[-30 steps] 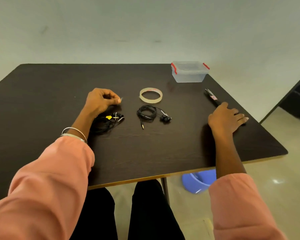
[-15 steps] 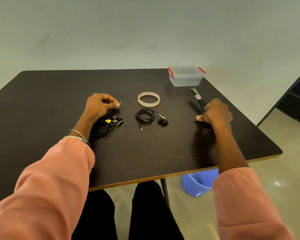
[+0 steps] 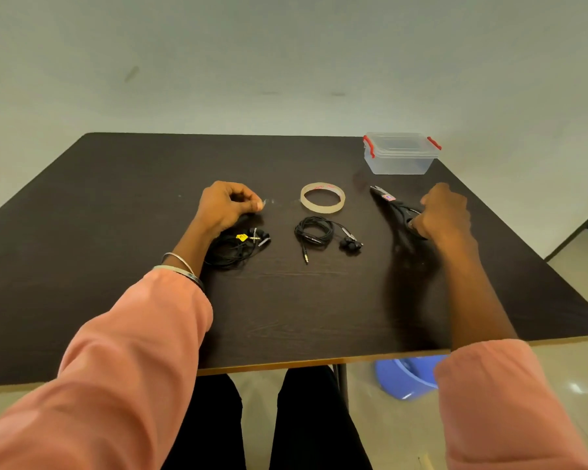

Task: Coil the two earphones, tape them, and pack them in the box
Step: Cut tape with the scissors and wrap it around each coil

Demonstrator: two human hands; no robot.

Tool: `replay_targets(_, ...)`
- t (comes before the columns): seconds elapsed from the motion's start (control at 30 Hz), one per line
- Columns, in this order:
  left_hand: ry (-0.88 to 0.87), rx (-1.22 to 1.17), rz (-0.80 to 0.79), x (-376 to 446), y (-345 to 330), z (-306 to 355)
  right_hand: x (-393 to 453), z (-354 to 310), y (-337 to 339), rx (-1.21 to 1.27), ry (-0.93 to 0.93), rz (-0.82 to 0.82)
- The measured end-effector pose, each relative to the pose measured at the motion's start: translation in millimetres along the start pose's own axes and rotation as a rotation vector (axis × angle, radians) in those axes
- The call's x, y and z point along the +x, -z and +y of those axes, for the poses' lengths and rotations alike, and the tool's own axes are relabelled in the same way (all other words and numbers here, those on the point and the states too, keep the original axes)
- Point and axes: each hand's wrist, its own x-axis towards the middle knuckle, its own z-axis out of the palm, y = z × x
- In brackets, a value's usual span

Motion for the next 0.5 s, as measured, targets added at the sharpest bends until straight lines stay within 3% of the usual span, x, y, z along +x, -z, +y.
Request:
replay_targets(0.27, -0.025, -0.061, 0.086, 5.5, -0.3, -6.3, -8.1, -61.9, 11.4, 0.123, 0.456, -0.196)
replay_targets(0.4, -0.045, -0.076, 0.164, 10.1, -0.6, -11.1, -6.5, -87.6, 9.8, -0.017, 0.622, -0.330)
replay_targets(0.5, -0.054, -0.092, 0.193, 15.5, -0.8, -13.9, -1.0, -95.9, 10.3, -0.229, 0.686, -0.316)
